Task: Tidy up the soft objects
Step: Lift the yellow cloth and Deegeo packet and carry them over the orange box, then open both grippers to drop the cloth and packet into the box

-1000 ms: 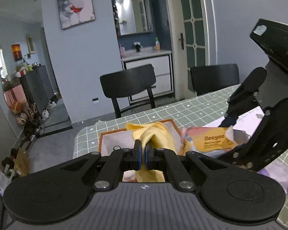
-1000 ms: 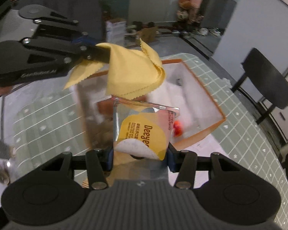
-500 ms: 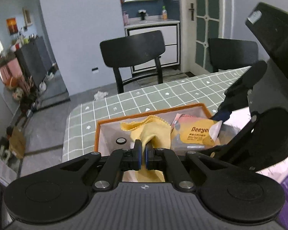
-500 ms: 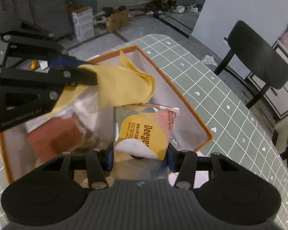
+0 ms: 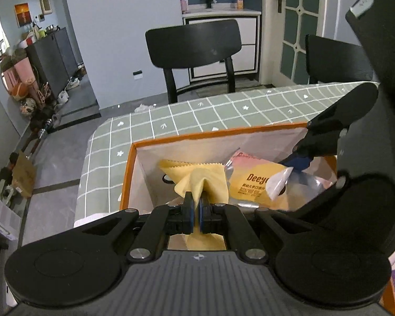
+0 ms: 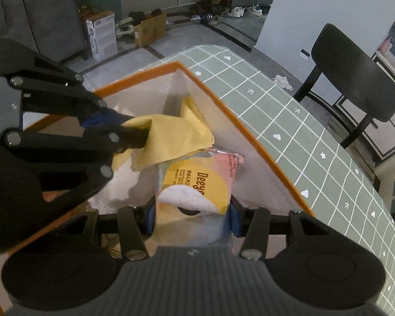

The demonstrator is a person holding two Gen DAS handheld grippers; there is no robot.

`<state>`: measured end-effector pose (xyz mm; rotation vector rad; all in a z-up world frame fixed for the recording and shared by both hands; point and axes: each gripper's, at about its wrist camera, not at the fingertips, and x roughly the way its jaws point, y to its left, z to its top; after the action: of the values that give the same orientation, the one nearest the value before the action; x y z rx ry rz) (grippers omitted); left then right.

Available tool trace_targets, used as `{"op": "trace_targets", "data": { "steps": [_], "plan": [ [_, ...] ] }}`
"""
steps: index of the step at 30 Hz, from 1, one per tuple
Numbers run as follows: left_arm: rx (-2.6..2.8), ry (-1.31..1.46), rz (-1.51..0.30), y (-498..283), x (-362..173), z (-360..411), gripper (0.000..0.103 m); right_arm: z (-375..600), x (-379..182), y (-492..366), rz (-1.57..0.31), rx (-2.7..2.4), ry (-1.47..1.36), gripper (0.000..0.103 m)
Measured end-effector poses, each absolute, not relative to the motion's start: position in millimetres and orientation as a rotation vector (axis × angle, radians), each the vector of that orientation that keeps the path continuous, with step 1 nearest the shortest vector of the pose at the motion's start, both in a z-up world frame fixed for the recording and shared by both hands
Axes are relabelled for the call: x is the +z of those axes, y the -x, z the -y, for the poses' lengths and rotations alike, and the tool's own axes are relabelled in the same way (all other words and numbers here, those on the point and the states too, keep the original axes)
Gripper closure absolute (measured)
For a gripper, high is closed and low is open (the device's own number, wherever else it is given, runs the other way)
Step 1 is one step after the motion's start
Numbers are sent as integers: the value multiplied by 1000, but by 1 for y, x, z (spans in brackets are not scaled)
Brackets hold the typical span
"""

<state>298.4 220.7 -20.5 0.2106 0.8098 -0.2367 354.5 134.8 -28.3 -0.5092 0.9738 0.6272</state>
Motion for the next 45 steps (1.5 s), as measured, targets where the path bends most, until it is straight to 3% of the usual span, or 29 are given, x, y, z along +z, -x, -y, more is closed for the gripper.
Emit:
{"op": "trace_targets", "data": {
  "steps": [16,21,37,42,45],
  "plan": [
    [-221,-244,-916,-290,-50,-220,98,-145,-66,-352,-1019,604,594,50],
    [-213,-263,-901,-281,-44,-217,90,-144,-63,-347,-967,566,604,30],
    [-183,-217,-827,-238,19,-216,86,-126,2,-287,-901,572,613,20],
    [-175,-184,-772,-207,45,-212,66,-107,39,-260,-842,617,494,9],
    [-171,-166,-731,-184,53,-208,63,-96,53,-240,-789,641,457,4]
  ]
}}
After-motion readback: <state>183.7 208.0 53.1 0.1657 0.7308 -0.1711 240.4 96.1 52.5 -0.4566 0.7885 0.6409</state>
